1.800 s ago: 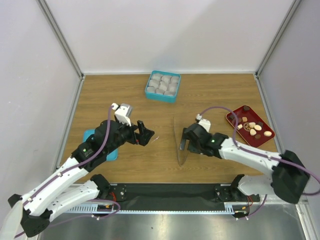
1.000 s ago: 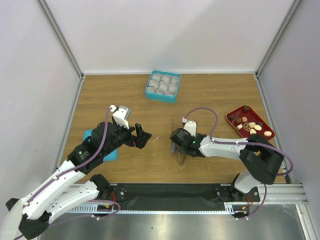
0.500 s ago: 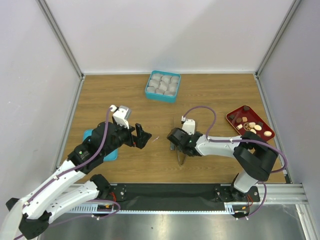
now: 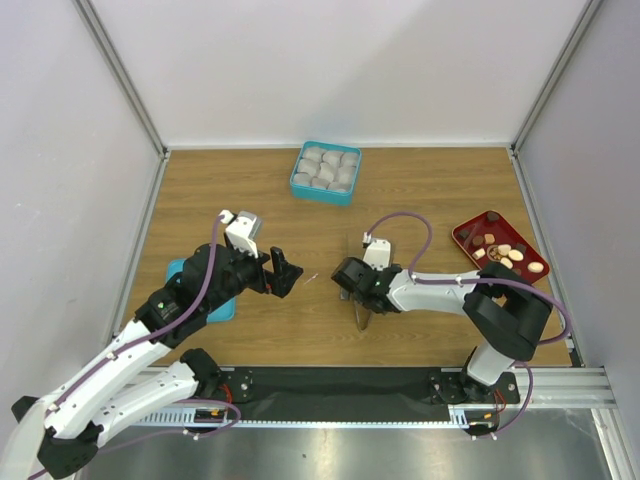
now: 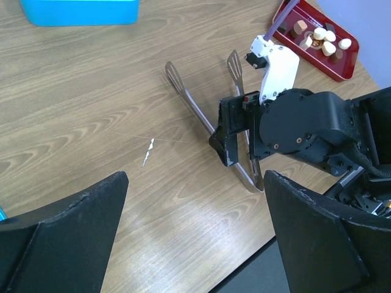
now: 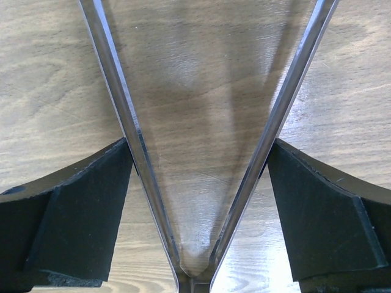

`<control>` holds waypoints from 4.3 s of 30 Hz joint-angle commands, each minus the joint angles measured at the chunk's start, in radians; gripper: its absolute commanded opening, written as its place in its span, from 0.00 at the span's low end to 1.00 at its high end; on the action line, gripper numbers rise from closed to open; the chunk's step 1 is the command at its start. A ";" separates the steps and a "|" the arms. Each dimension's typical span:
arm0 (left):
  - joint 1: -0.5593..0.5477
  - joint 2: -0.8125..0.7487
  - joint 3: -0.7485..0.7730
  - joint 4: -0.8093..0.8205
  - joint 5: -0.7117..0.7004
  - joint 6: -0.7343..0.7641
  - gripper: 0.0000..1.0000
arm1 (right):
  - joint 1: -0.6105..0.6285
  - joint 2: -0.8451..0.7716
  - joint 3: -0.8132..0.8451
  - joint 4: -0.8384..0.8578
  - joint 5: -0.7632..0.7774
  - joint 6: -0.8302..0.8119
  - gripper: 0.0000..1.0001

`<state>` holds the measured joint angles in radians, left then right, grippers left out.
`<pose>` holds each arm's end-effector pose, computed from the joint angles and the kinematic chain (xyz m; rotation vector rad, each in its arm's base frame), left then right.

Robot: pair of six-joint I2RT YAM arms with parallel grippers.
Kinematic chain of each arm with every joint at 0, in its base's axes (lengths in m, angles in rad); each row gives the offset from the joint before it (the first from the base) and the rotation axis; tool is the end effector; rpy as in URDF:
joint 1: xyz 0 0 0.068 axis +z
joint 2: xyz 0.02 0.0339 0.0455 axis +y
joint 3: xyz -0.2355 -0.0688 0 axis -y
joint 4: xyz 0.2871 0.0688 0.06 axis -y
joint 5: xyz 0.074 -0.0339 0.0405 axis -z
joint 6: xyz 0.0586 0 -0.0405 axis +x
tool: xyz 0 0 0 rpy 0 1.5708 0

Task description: Pack the chocolate

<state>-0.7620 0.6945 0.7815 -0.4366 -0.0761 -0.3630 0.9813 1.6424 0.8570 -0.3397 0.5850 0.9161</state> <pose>0.1798 -0.1654 0.3036 0.3405 1.9501 -0.6748 0.2133 0.2607 0.0770 0.0861 2.4209 0.0210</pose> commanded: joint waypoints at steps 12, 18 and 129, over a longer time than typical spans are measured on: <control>-0.002 -0.015 0.027 0.010 -0.013 0.030 1.00 | 0.014 -0.044 0.037 -0.087 -0.026 -0.114 0.79; -0.002 -0.015 0.027 0.013 -0.010 0.030 1.00 | -0.077 -0.255 0.144 -0.218 -0.164 -0.294 0.70; -0.002 -0.030 0.009 0.026 0.128 0.030 1.00 | -1.135 -0.474 0.166 -0.533 -0.557 -0.554 0.24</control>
<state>-0.7620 0.6792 0.7815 -0.4355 0.0563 -0.3550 -0.1482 1.1790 0.9840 -0.8818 0.0292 0.3687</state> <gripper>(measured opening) 0.996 0.355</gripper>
